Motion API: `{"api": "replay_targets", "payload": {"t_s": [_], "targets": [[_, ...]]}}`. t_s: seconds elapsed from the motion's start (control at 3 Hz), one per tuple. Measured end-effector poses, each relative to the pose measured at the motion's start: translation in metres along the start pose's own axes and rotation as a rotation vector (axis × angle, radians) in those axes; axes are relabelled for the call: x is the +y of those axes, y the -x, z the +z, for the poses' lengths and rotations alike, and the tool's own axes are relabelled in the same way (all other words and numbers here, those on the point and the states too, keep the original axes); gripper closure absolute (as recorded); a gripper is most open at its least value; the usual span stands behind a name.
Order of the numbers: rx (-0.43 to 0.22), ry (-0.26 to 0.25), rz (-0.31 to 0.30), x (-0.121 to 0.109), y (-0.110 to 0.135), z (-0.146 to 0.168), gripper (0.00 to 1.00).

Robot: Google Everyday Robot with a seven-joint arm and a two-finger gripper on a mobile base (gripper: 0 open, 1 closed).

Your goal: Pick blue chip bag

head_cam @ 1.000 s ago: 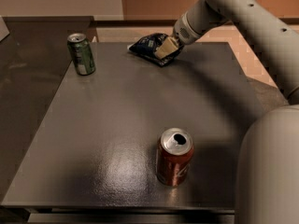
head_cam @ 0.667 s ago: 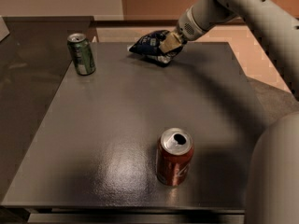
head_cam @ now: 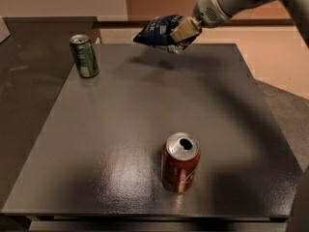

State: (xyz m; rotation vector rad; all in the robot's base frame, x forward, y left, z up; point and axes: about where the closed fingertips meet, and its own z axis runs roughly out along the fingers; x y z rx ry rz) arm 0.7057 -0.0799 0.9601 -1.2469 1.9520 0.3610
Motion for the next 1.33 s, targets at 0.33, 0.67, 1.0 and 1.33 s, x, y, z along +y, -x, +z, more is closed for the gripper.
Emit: {"api": "replay_targets", "payload": {"t_s": [0.33, 0.67, 1.0, 1.33], "targets": [[-0.030, -0.017, -0.055, 0.006, 0.015, -0.034, 1.00], [-0.042, -0.028, -0.104, 0.008, 0.026, -0.060, 1.00], [-0.049, -0.034, -0.151, 0.011, 0.031, -0.077, 1.00], [-0.049, -0.033, -0.154, 0.012, 0.032, -0.077, 1.00]]}}
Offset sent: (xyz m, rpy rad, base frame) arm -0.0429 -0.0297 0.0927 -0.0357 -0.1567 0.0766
